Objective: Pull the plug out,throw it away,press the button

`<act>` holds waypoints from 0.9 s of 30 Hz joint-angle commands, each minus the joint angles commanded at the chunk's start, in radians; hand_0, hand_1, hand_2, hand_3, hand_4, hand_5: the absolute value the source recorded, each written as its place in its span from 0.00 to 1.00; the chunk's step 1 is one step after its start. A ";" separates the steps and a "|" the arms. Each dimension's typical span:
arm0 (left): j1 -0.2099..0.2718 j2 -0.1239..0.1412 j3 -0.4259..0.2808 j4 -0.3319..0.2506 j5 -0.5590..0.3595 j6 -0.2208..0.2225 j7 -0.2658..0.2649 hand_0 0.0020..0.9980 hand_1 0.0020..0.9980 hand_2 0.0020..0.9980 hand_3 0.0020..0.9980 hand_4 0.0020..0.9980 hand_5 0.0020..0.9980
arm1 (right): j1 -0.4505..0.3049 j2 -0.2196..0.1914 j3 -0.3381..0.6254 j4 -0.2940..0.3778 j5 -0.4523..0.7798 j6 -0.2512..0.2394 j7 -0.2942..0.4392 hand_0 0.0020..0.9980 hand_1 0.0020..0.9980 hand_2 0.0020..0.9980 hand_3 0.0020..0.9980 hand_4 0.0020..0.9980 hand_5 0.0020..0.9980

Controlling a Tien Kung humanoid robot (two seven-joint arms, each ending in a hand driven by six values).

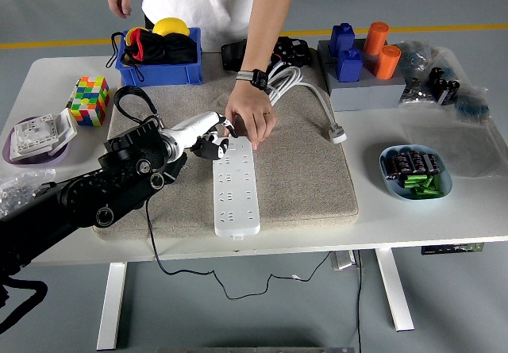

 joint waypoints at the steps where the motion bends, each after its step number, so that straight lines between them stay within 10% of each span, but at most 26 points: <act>1: 0.002 0.003 -0.009 -0.006 0.003 0.001 -0.002 0.00 0.00 0.04 0.66 0.32 0.00 | 0.000 0.000 0.000 0.000 0.000 0.000 0.000 0.76 0.67 0.65 0.62 0.66 0.51; 12: 0.095 0.062 -0.245 -0.093 0.060 0.018 -0.056 0.11 0.10 0.18 0.67 0.41 0.00 | -0.006 0.006 0.008 0.000 -0.004 0.002 0.001 0.76 0.67 0.65 0.62 0.66 0.51; 13: 0.109 0.068 -0.274 -0.101 0.051 0.016 -0.059 0.36 0.47 0.49 0.69 0.67 0.00 | -0.006 0.006 0.008 0.000 -0.005 0.002 0.000 0.76 0.67 0.65 0.62 0.66 0.51; 18: 0.163 0.098 -0.389 -0.113 0.055 0.018 -0.078 0.36 0.47 0.49 0.69 0.67 0.00 | -0.007 0.006 0.010 0.000 -0.007 0.002 0.001 0.76 0.67 0.65 0.62 0.66 0.51; 19: 0.172 0.102 -0.405 -0.110 0.055 0.018 -0.082 0.76 0.77 0.72 0.78 0.76 0.27 | -0.007 0.006 0.011 0.000 -0.007 0.002 0.001 0.76 0.67 0.65 0.62 0.66 0.51; 24: 0.227 0.114 -0.492 -0.099 0.058 0.023 -0.107 0.76 0.77 0.72 0.78 0.76 0.27 | -0.006 0.009 0.011 0.000 -0.006 0.003 0.003 0.76 0.67 0.65 0.62 0.66 0.51; 25: 0.242 0.117 -0.513 -0.101 0.066 0.021 -0.109 0.87 0.91 0.83 0.82 0.80 0.45 | -0.005 0.009 0.011 0.000 -0.005 0.003 0.004 0.76 0.67 0.66 0.62 0.66 0.51; 27: 0.264 0.122 -0.543 -0.104 0.074 0.021 -0.113 0.87 0.91 0.83 0.82 0.80 0.45 | -0.005 0.009 0.014 0.000 -0.007 0.002 0.003 0.76 0.67 0.66 0.62 0.66 0.51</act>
